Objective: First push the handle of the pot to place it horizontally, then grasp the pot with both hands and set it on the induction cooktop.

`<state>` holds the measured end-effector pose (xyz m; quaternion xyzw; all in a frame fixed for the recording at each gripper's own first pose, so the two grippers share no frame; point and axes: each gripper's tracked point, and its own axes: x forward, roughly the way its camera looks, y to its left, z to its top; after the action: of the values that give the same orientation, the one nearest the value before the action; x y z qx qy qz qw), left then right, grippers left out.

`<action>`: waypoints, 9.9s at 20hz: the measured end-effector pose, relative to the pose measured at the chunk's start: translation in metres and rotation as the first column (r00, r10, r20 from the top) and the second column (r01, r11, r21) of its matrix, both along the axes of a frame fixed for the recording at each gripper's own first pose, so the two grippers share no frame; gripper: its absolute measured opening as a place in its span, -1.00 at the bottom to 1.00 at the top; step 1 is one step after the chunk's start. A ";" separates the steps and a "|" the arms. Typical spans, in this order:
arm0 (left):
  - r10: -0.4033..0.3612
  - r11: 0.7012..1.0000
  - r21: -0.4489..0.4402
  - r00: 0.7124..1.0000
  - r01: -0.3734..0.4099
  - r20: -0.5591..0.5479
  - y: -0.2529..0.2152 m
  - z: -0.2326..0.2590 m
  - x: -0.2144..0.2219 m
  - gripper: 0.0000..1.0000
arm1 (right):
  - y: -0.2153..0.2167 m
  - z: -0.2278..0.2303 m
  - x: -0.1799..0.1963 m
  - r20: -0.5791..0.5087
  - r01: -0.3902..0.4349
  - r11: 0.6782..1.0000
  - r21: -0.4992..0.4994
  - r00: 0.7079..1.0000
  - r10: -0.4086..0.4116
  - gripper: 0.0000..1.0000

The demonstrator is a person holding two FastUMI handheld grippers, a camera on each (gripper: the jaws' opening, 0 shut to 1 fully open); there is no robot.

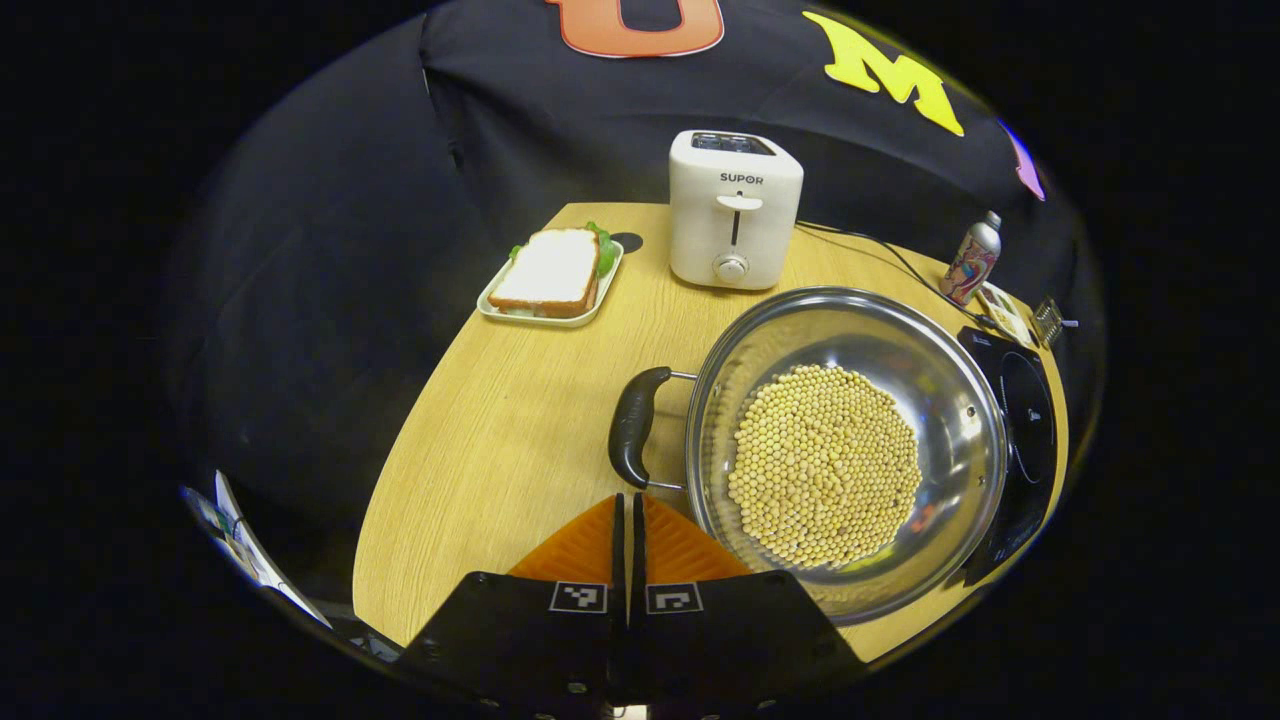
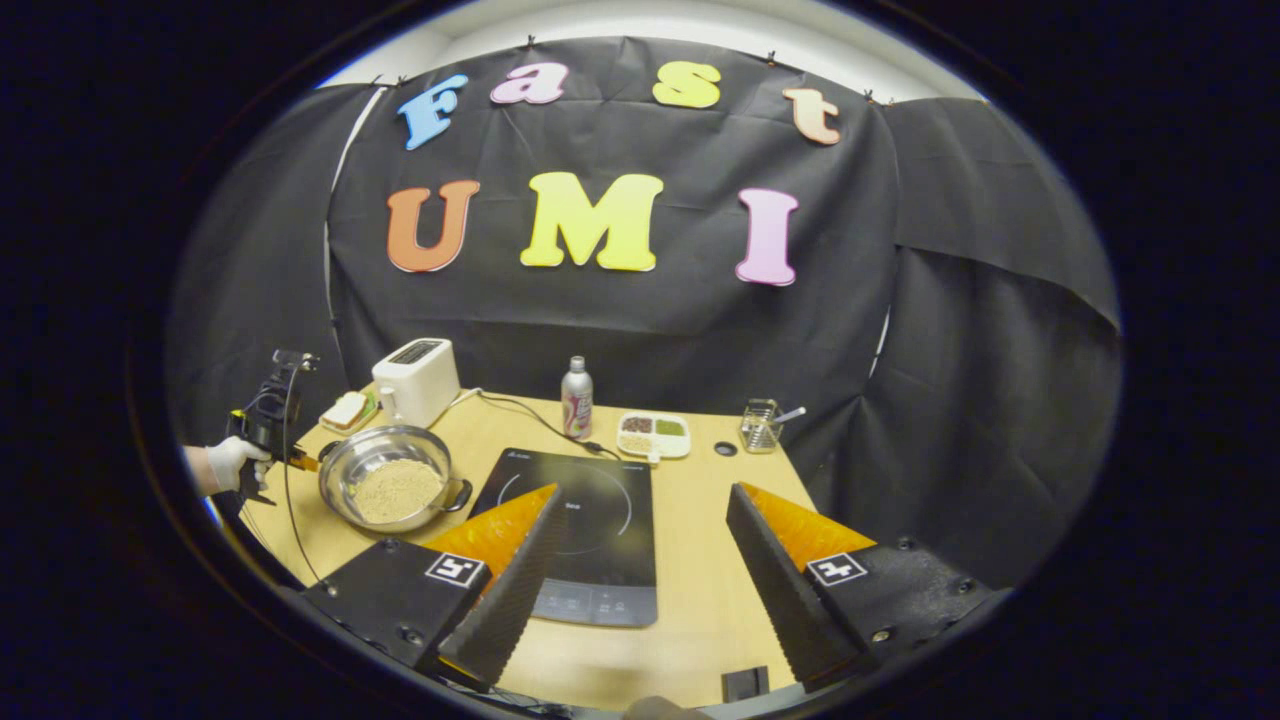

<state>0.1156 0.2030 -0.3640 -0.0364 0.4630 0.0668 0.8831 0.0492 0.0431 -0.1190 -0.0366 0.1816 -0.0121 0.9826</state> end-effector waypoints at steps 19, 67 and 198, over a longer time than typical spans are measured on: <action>-0.188 0.981 -0.003 0.959 0.193 0.211 -0.018 0.019 0.031 0.92 | 0.237 -0.181 0.146 -0.373 -0.232 0.952 0.200 0.880 0.293 0.96; -0.257 0.966 0.013 0.956 0.258 0.138 -0.110 0.081 0.037 0.23 | 0.141 -0.155 0.152 -0.438 -0.063 0.948 0.313 0.876 0.203 0.01; -0.148 0.988 0.107 0.533 0.107 0.833 -0.179 0.427 -0.150 0.93 | -0.012 0.192 -0.094 0.408 -0.032 0.997 0.066 0.913 0.002 1.00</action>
<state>-0.0346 0.0238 0.0629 -0.0112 -0.0157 -0.0134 0.9997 -0.0447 0.0308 0.0730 0.0000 -0.0273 -0.0044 0.9996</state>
